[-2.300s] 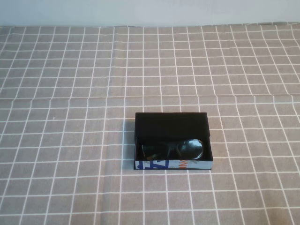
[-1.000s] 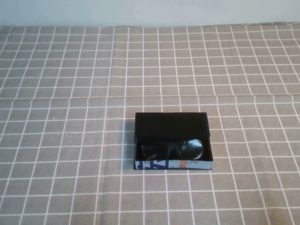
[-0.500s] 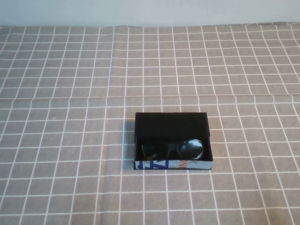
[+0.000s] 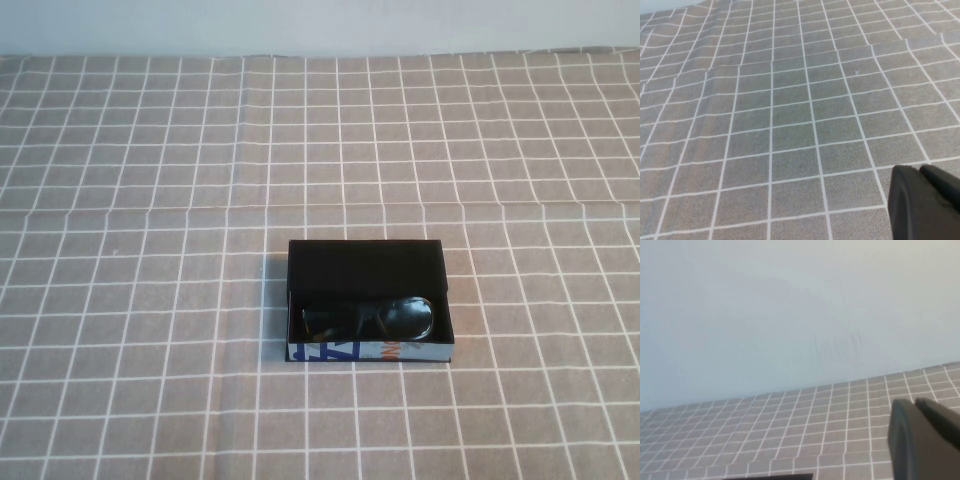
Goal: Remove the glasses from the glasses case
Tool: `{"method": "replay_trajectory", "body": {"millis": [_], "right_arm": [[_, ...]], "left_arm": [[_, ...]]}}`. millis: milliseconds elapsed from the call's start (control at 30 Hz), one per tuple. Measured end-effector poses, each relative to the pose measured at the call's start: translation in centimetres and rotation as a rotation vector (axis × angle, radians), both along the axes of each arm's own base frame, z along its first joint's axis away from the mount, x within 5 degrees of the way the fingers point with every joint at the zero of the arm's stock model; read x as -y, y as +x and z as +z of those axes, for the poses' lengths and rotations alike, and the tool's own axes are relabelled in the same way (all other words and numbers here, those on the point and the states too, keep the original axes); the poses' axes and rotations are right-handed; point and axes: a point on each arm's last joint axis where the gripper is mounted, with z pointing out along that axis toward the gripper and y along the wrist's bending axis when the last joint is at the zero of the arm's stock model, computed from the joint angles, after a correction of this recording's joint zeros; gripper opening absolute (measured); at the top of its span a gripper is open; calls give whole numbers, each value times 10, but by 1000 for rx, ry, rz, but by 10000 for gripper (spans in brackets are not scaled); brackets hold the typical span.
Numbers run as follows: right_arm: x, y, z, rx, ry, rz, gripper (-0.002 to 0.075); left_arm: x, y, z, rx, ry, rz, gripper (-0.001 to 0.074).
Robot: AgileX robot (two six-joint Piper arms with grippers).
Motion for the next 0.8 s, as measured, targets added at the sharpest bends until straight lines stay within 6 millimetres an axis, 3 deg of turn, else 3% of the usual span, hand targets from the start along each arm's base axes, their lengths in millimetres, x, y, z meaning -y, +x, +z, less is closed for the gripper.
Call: {"method": "replay_trajectory", "body": {"millis": [200, 333, 433, 600, 800], "right_arm": [[-1, 3, 2, 0, 16, 12, -18], [-5, 16, 13, -85, -142, 39, -18], [-11, 32, 32, -173, -292, 105, -18], [-23, 75, 57, -337, -516, 268, -18], [-42, 138, 67, -489, -678, 552, -18]], "left_arm": [[0, 0, 0, 0, 0, 0, -5], [0, 0, 0, 0, 0, 0, -5], [0, 0, 0, 0, 0, 0, -5], [0, 0, 0, 0, 0, 0, -5], [0, 0, 0, 0, 0, 0, -5]]}}
